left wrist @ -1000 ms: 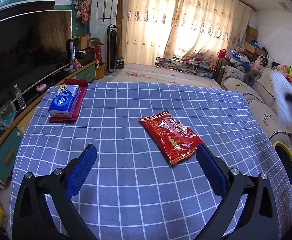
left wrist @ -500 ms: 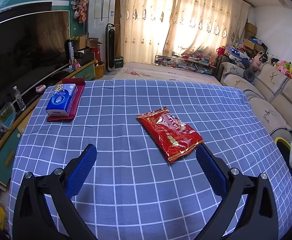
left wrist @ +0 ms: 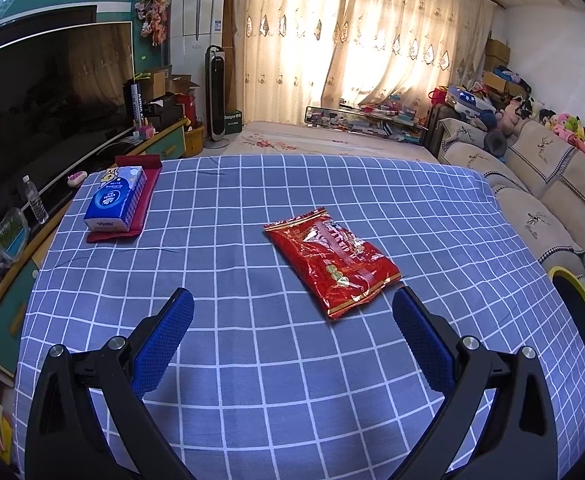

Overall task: Collect trash
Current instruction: 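Release the white foam net into the bin with the right gripper, then lower the left gripper onto the red snack bag and close it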

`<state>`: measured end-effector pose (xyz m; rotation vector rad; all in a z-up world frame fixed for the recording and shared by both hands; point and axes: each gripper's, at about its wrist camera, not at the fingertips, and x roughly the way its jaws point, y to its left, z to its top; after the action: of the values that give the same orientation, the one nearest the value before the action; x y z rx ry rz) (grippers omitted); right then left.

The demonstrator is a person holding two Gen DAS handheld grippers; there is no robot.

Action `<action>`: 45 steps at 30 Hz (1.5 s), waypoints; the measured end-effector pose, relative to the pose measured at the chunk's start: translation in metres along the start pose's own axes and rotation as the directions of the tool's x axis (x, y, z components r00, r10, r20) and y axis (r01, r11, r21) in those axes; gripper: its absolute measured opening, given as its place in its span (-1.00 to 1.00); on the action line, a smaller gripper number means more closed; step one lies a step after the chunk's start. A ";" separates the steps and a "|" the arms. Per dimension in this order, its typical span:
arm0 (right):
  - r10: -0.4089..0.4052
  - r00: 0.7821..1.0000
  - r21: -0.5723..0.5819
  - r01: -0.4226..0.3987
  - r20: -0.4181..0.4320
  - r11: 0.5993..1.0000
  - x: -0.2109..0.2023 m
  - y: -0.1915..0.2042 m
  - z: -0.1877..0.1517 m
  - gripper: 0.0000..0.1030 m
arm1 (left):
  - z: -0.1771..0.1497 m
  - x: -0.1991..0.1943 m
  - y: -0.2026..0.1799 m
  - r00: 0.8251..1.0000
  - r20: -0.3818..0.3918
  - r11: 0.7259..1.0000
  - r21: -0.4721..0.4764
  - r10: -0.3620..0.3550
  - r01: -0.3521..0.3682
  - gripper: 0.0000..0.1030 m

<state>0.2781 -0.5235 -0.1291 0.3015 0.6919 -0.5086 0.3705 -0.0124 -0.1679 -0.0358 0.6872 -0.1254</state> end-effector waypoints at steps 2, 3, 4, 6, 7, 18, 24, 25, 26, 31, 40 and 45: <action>0.054 0.997 -0.012 -0.053 0.050 0.999 -0.012 0.020 0.005 0.24 | -0.001 0.000 -0.002 1.000 0.003 1.000 0.008 0.003 -0.003 0.90; 0.098 0.992 -0.024 -0.096 0.081 0.995 -0.017 0.036 0.008 0.25 | -0.001 0.000 -0.002 1.000 0.001 1.000 0.008 0.001 -0.001 0.90; 0.125 0.987 -0.033 -0.122 0.100 0.992 -0.021 0.047 0.009 0.26 | 0.000 0.001 -0.002 1.000 -0.003 1.000 0.006 -0.005 0.005 0.90; 0.188 0.973 -0.065 -0.180 0.134 0.981 -0.029 0.073 0.009 0.28 | 0.000 0.004 0.001 1.000 -0.012 1.000 -0.018 -0.022 0.021 0.90; 0.209 0.968 -0.081 -0.199 0.140 0.977 -0.031 0.082 0.009 0.28 | 0.000 0.005 0.002 1.000 -0.013 1.000 -0.024 -0.020 0.019 0.90; 0.297 0.946 -0.221 -0.265 0.130 0.939 -0.032 0.125 -0.019 0.33 | 0.027 0.039 -0.041 0.988 -0.151 0.998 -0.064 -0.017 0.007 0.90; 0.321 0.941 -0.241 -0.288 0.112 0.927 -0.033 0.130 -0.029 0.33 | 0.042 0.086 -0.056 0.971 -0.230 0.987 -0.127 0.071 -0.102 0.90; 0.322 0.941 -0.248 -0.288 0.107 0.925 -0.032 0.130 -0.030 0.33 | 0.044 0.093 -0.054 0.966 -0.241 0.982 -0.138 0.093 -0.129 0.90; 0.322 0.941 -0.255 -0.288 0.103 0.923 -0.031 0.131 -0.031 0.33 | 0.044 0.096 -0.051 0.963 -0.249 0.978 -0.149 0.105 -0.146 0.90; 0.331 0.939 -0.258 -0.297 0.097 0.919 -0.030 0.134 -0.032 0.33 | 0.046 0.118 -0.040 0.946 -0.285 0.957 -0.194 0.153 -0.213 0.90; 0.335 0.939 -0.248 -0.307 0.078 0.919 -0.026 0.133 -0.031 0.35 | 0.050 0.135 -0.047 0.937 -0.288 0.958 -0.142 0.200 -0.248 0.90; 0.344 0.937 -0.250 -0.318 0.065 0.915 -0.026 0.135 -0.031 0.36 | 0.046 0.131 -0.059 0.935 -0.283 0.960 -0.113 0.216 -0.256 0.74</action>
<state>0.3171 -0.3886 -0.1214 0.1605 0.5743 -0.1138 0.4939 -0.0881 -0.2111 -0.0793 0.9659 0.1567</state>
